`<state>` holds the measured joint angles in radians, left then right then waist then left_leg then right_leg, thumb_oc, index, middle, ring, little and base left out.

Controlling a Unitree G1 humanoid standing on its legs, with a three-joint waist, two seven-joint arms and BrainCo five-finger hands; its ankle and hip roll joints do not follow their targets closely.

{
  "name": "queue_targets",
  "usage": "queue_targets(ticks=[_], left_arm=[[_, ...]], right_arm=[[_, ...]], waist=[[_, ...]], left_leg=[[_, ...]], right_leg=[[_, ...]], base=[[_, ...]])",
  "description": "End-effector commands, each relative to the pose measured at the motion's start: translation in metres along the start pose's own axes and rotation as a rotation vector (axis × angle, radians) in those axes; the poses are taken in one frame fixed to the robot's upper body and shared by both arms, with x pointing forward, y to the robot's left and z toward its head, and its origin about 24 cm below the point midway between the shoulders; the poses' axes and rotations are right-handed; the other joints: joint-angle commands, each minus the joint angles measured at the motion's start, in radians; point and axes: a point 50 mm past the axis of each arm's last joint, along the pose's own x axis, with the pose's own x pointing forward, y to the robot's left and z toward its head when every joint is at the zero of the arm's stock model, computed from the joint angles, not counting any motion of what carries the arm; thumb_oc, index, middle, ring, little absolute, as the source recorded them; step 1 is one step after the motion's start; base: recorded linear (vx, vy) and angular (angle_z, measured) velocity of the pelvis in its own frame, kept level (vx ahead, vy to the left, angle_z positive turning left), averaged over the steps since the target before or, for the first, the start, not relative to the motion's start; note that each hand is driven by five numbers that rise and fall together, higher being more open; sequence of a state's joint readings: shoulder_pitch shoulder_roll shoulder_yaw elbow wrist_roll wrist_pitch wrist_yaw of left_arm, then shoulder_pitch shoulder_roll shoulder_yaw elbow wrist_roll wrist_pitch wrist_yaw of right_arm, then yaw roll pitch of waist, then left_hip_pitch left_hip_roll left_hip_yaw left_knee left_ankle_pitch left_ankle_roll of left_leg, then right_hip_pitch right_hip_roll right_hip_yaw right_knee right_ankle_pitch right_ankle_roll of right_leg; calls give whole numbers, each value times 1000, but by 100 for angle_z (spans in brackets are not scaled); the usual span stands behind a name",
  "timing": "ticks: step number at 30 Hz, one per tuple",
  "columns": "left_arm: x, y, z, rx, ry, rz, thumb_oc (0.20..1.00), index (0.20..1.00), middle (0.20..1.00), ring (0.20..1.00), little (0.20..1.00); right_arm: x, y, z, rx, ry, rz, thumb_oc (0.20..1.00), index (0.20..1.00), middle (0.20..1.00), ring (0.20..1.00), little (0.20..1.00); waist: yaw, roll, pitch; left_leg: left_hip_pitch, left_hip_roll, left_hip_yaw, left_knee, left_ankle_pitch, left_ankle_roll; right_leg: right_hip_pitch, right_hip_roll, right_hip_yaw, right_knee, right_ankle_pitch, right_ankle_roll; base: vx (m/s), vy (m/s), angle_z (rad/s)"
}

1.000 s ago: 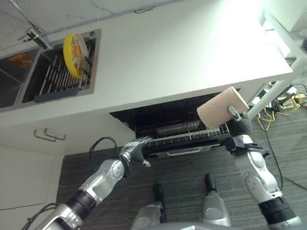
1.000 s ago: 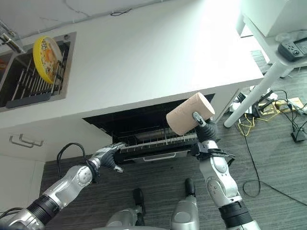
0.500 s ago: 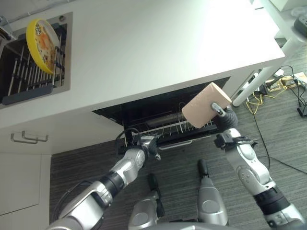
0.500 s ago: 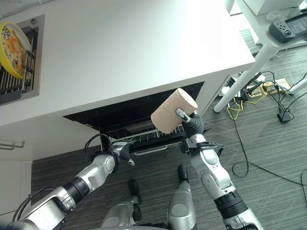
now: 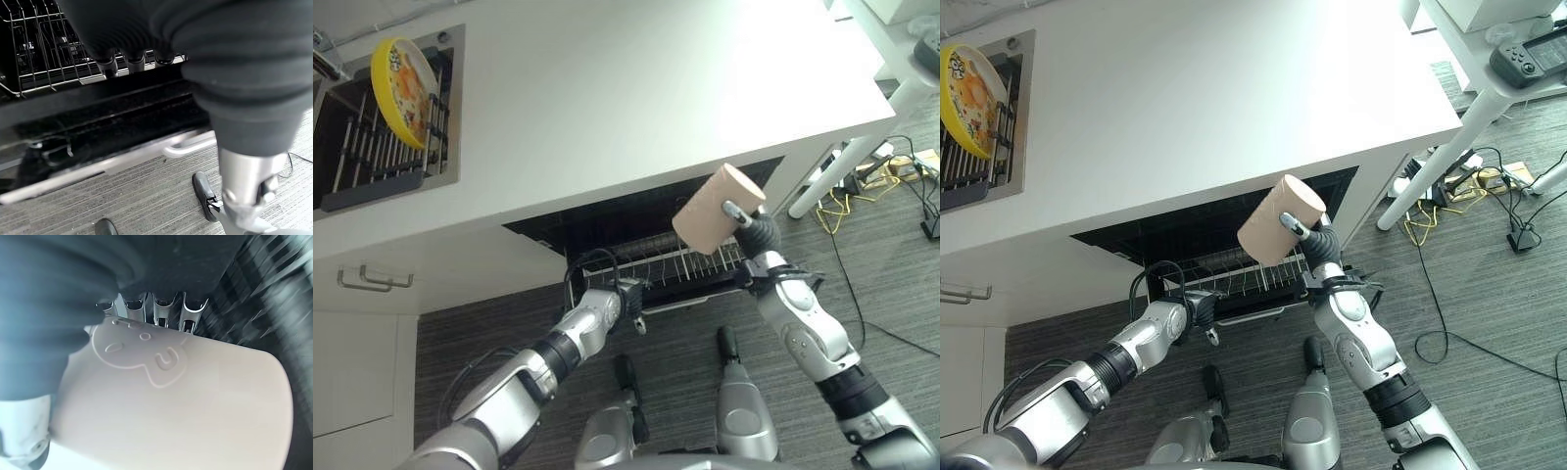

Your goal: Place the dishes in the dishwasher.

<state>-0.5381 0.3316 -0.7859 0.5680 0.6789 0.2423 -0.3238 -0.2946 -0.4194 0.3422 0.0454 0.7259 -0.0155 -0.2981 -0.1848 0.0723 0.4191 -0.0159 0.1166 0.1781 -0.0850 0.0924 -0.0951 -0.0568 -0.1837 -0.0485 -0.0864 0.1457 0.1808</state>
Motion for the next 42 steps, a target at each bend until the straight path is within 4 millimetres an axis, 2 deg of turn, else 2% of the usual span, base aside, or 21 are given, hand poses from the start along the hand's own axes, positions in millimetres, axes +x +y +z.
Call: queue_targets(ticks=[1,4,9,14,15,19,23,26,32,36,42], left_arm=[[0,-69,-3,35,23,-233,1000,1000,1000,1000,1000],[-2,-70,-6,61,25,-225,1000,1000,1000,1000,1000],[-4,-59,-14,114,28,-204,1000,1000,1000,1000,1000],[-6,-54,-18,205,17,-240,1000,1000,1000,1000,1000],[-7,-56,-20,251,24,-265,1000,1000,1000,1000,1000],[-7,-63,-25,331,43,-305,1000,1000,1000,1000,1000],[-7,-60,-28,396,63,-299,1000,1000,1000,1000,1000],[-8,-50,-30,458,60,-266,1000,1000,1000,1000,1000],[-9,-40,-30,535,50,-205,1000,1000,1000,1000,1000],[-10,-45,-34,575,45,-180,1000,1000,1000,1000,1000],[-9,-53,-32,621,33,-142,1000,1000,1000,1000,1000]], right_arm=[[7,16,28,51,-132,4,200,200,200,200,200],[14,6,23,16,-115,-83,200,200,200,200,200],[24,-15,17,-55,-76,-205,200,200,200,200,200],[38,-27,30,-139,-73,-217,200,200,200,200,200],[44,-29,37,-201,-83,-212,200,200,200,200,200],[56,-35,40,-296,-19,-239,200,200,200,200,200],[68,-40,50,-398,-17,-249,200,200,200,200,200],[82,-41,69,-421,-27,-293,200,200,200,200,200],[92,-46,76,-475,-9,-338,200,200,200,200,200],[98,-47,79,-477,-14,-357,200,200,200,200,200],[108,-42,94,-523,-43,-375,200,200,200,200,200]], waist=[[21,-28,-14],[39,-35,-14],[68,-43,-6],[97,-49,-2],[107,-53,-3],[131,-63,1],[154,-64,16],[178,-59,34],[199,-36,60],[208,-17,77],[224,2,96]], left_leg=[[-18,61,15,108,-52,-24],[-22,64,7,114,-53,-23],[-39,68,-10,128,-53,-20],[-51,68,-27,145,-57,-19],[-56,67,-32,151,-59,-19],[-64,71,-41,159,-58,-18],[-84,73,-48,163,-53,-17],[-114,70,-56,168,-52,-15],[-155,53,-65,176,-48,-9],[-177,40,-71,179,-47,-4],[-205,27,-70,185,-46,2]], right_leg=[[-54,-69,-20,185,-116,32],[-46,-67,-32,182,-116,31],[-48,-64,-45,189,-115,27],[-45,-65,-60,193,-114,27],[-45,-65,-64,194,-115,28],[-43,-61,-74,198,-115,29],[-51,-60,-88,196,-109,31],[-75,-64,-96,201,-103,34],[-115,-73,-102,218,-102,32],[-145,-83,-101,235,-104,31],[-176,-92,-102,248,-105,31]], base=[[8,-96,11],[5,-71,8],[-12,-74,11],[-3,-80,12],[-4,-86,7],[-10,-104,5],[-51,-90,9],[-106,-59,22],[-58,12,9],[-43,26,3],[-12,8,1]])
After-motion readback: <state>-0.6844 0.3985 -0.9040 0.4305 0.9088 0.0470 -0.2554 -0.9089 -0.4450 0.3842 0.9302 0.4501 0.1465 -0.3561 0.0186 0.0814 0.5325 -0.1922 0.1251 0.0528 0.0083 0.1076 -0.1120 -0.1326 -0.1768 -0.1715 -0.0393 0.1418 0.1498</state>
